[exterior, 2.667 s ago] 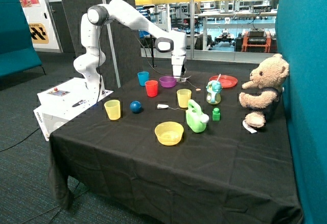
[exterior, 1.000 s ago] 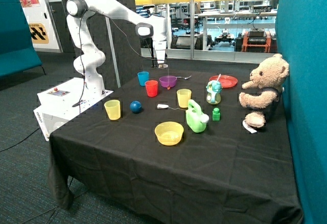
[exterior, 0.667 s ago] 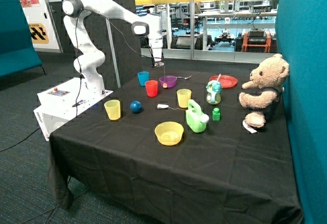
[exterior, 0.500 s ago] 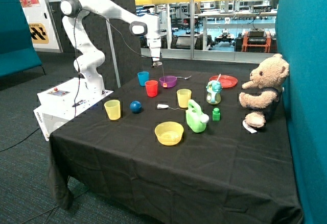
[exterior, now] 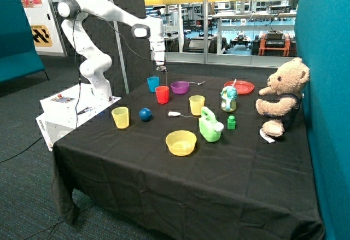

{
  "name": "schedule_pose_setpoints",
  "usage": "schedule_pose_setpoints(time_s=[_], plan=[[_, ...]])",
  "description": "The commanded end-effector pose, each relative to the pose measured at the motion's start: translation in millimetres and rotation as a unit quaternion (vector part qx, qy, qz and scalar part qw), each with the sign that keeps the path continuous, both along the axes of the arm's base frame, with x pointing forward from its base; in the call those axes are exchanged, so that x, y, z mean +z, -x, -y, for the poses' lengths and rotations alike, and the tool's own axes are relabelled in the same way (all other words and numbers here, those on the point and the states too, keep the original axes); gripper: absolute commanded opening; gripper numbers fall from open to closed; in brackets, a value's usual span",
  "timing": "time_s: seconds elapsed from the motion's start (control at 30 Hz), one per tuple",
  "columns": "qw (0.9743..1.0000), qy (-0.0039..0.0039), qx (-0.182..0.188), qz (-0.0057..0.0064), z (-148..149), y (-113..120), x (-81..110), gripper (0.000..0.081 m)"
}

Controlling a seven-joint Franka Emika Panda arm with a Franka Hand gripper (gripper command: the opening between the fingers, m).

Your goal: Prepare two cups of tea

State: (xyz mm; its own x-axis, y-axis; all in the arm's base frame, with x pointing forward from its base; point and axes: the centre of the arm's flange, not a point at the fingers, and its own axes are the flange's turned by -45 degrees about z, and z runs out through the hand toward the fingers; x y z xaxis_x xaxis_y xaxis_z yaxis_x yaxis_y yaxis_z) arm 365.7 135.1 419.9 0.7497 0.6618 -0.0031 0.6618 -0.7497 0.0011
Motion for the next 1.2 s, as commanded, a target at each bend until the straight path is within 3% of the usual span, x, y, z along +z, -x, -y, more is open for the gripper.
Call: schedule_pose_setpoints(time_s=[0.0, 0.3, 0.8, 1.17], plan=[[0.9997, -0.00145, 0.022, 0.0008, -6.7, 29.6, -4.7, 0.0000], [0.9998, -0.00145, 0.020, 0.0008, -3.0, 37.0, -13.8, 0.0000], [0.9997, -0.00145, 0.025, 0.0007, -3.9, 55.3, -48.8, 0.0000], [0.9995, -0.00146, 0.030, 0.0007, -0.5, 65.6, -53.6, 0.0000]])
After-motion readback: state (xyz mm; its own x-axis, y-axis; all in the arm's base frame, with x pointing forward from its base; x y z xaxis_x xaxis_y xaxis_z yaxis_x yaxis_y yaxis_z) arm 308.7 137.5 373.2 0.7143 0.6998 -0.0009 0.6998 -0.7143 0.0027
